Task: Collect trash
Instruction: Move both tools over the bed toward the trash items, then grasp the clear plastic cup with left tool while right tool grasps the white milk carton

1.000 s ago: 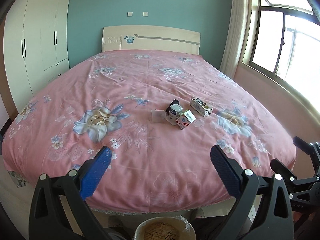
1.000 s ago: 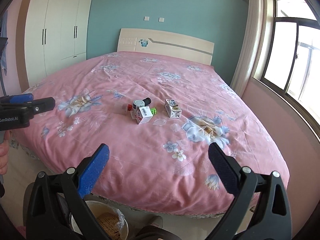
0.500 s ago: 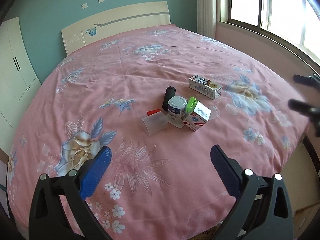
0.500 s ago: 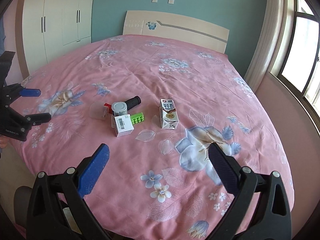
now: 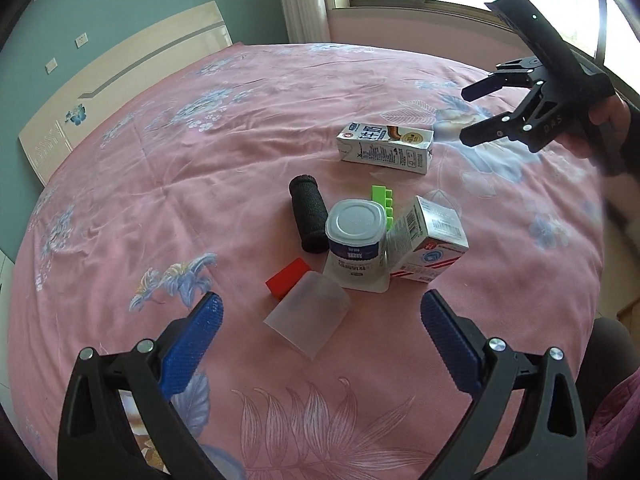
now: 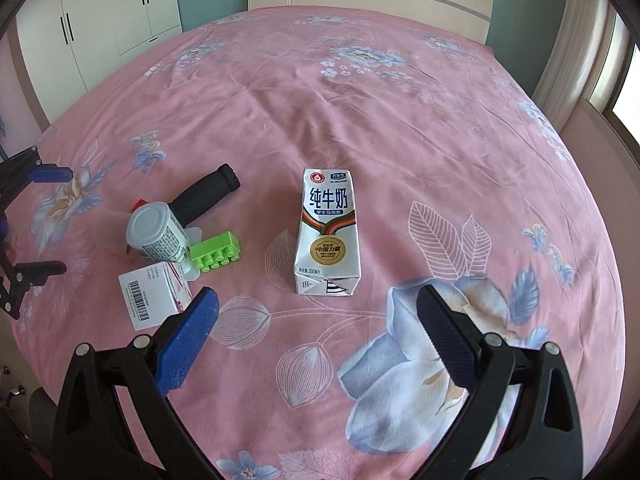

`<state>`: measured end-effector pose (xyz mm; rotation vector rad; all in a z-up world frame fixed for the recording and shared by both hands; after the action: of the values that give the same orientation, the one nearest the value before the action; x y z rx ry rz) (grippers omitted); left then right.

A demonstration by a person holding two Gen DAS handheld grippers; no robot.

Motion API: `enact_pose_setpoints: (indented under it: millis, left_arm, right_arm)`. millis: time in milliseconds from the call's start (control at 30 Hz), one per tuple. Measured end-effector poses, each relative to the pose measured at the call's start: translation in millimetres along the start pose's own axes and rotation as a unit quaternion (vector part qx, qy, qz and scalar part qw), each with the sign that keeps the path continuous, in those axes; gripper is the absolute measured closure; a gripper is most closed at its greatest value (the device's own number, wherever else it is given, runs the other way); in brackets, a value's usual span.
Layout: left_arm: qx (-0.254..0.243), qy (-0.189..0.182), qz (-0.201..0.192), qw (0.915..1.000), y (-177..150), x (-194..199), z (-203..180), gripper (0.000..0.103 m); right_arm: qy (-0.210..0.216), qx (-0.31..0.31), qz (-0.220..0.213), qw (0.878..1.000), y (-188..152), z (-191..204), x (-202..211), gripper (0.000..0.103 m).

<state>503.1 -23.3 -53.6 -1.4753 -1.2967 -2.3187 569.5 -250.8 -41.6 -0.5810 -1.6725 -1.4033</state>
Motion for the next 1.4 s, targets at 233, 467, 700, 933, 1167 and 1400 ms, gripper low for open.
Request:
enact_pose_setpoints:
  millis: [233,467,700,933,1167,1400]
  left_arm:
    - [-0.022,-0.044,0.021,0.9986,-5.4,-46.5,3.7,0.003]
    - [0.017,-0.094,0.031,0.9949,-10.6,-71.5,4.9,0.023]
    - [0.06,-0.107,0.043,0.9915,-16.4,-72.3,7.4,0.025]
    - [0.07,-0.104,0.079,0.989,-28.8,-83.4,-1.9,0.038]
    - [0.115,-0.1,0.081,0.985,-11.3,-95.0,6.2,0.038]
    - [0.134,-0.093,0.083,0.9831,-11.2,-96.6,5.7,0.054]
  right_arm:
    - [0.0,0.002,0.049,0.999,15.1,-5.6,-61.6,0.006]
    - [-0.008,0.0,0.071,0.997,20.7,-11.5,-97.2,0.009]
    - [-0.008,-0.015,0.078,0.997,21.6,-18.5,-112.2,0.02]
    - [-0.004,-0.017,0.079,0.997,25.0,-18.9,-117.1,0.031]
    - [-0.015,-0.008,0.084,0.996,35.6,-11.0,-124.7,0.045]
    - [-0.02,0.001,0.074,0.997,33.3,-5.2,-121.3,0.054]
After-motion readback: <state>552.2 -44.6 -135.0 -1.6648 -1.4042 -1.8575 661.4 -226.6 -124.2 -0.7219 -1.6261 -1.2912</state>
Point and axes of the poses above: each gripper's, at about its wrist camera, not at the fingertips, and x roughly against the way its jaws point, z to its left, y to its top, the point moved 5 cm from there along -x, roughly the way its jaws point, and after that the axes turned 2 degrees about -x, right-handed, at the moved point
